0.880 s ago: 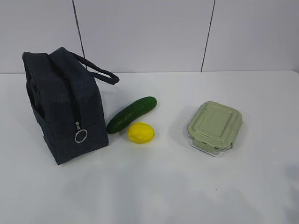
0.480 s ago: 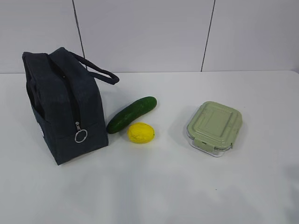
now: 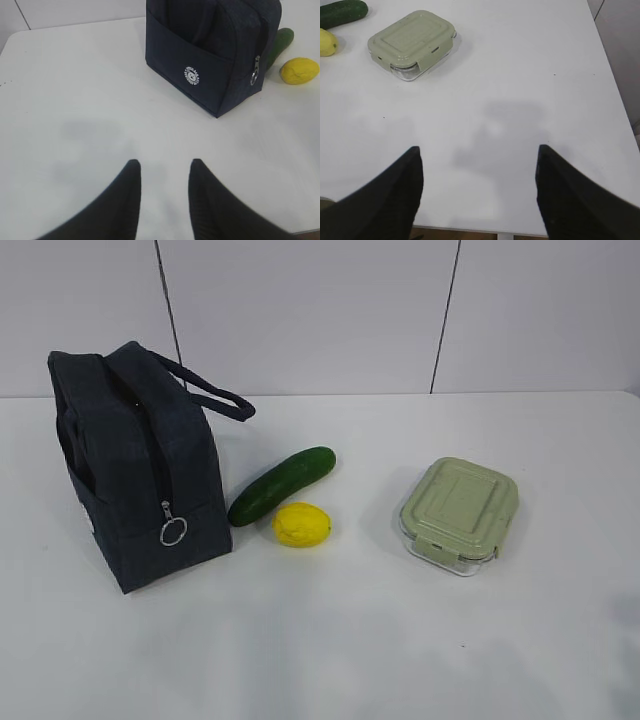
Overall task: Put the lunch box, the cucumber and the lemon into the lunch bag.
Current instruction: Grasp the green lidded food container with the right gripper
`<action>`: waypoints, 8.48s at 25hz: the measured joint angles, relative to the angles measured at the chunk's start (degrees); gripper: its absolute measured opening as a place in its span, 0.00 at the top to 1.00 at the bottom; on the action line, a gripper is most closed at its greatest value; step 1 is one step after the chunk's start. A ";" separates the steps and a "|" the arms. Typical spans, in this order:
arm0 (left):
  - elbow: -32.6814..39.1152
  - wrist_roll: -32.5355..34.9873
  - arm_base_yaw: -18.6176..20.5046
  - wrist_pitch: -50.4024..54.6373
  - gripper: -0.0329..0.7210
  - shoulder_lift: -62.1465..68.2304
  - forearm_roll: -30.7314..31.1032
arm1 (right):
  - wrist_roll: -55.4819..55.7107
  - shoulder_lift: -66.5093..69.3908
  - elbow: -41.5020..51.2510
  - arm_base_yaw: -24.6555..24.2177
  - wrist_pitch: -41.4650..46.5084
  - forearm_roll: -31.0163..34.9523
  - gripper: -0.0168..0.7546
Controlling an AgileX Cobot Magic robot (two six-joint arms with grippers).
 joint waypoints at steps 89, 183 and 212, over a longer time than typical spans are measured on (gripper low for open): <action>0.00 0.00 0.00 0.00 0.64 0.00 0.00 | 8.28 56.63 -19.73 0.00 -19.70 16.30 0.29; 0.00 -6.22 0.00 -14.53 0.42 21.49 -16.19 | 9.90 89.45 -22.06 -0.13 -34.24 28.26 0.21; -6.69 -6.48 0.00 -30.81 0.26 50.03 -36.05 | -32.97 101.79 -21.40 -8.02 -34.76 73.61 0.21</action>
